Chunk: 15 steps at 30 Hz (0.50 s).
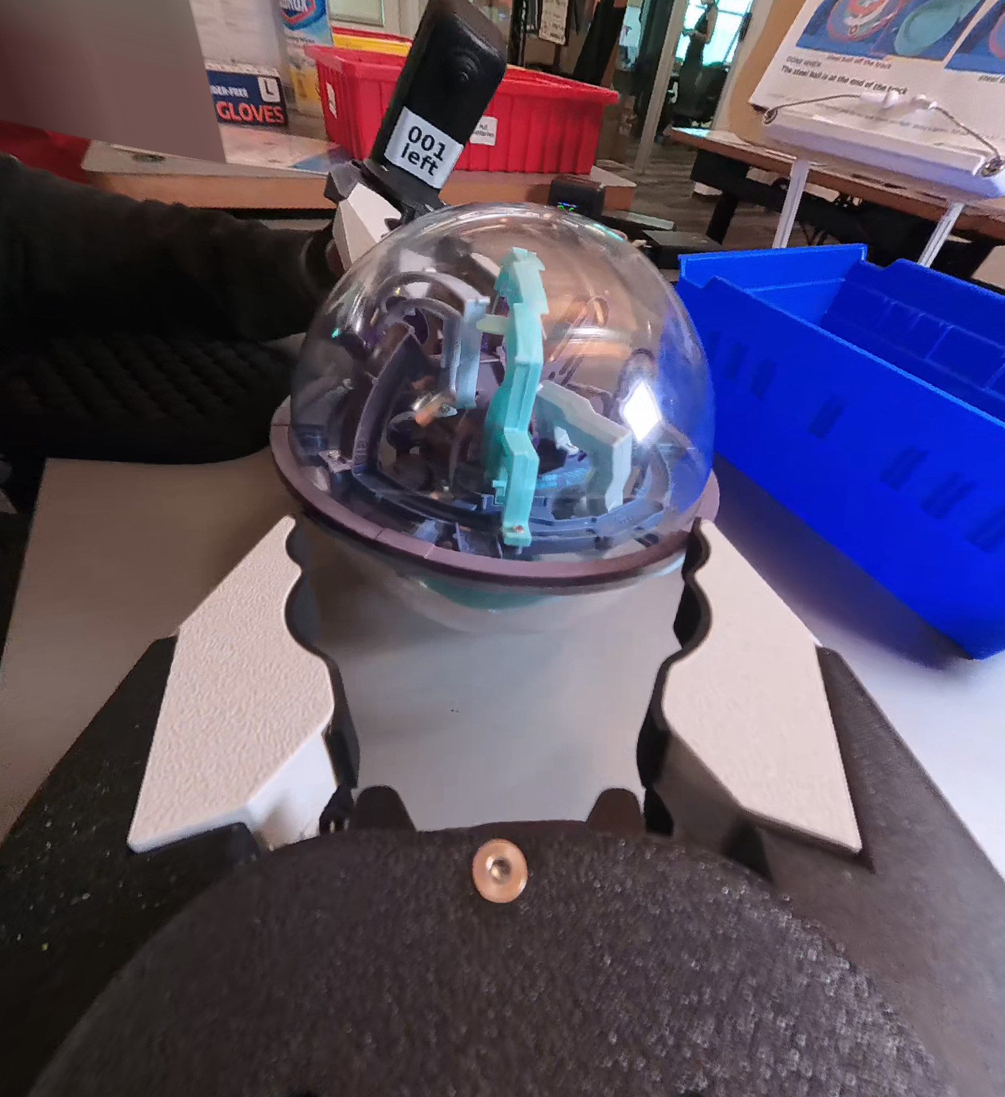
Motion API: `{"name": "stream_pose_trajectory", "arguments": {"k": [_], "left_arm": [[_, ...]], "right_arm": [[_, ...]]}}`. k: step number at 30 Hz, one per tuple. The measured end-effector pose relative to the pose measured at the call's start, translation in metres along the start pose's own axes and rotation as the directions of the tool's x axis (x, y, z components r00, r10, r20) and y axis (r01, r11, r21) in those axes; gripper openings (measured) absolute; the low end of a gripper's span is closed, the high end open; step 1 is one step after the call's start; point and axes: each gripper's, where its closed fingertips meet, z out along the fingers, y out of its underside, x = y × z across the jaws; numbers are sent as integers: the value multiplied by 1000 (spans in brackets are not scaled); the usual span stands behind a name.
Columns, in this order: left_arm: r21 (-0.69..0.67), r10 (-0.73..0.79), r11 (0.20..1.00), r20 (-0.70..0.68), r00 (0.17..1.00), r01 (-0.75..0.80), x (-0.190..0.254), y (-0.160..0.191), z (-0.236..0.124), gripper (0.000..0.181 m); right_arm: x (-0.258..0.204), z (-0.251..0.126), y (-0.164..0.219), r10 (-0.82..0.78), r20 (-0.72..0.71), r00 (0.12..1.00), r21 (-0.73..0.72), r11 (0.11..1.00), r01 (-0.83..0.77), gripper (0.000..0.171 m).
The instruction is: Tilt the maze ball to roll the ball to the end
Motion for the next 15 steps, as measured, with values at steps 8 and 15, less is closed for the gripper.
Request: {"name": "stream_pose_trajectory", "arguments": {"k": [8,15], "left_arm": [[-195,-61,979,-42,997,51,7,29,4,93],[-116,320,942,36,947,-314,13,-3,11,134]], "right_arm": [[-1,-1,-16,14,106,994,3,1000,-15,121],[6,-2,-37,101,289,952,-90,993,-78,107]]}}
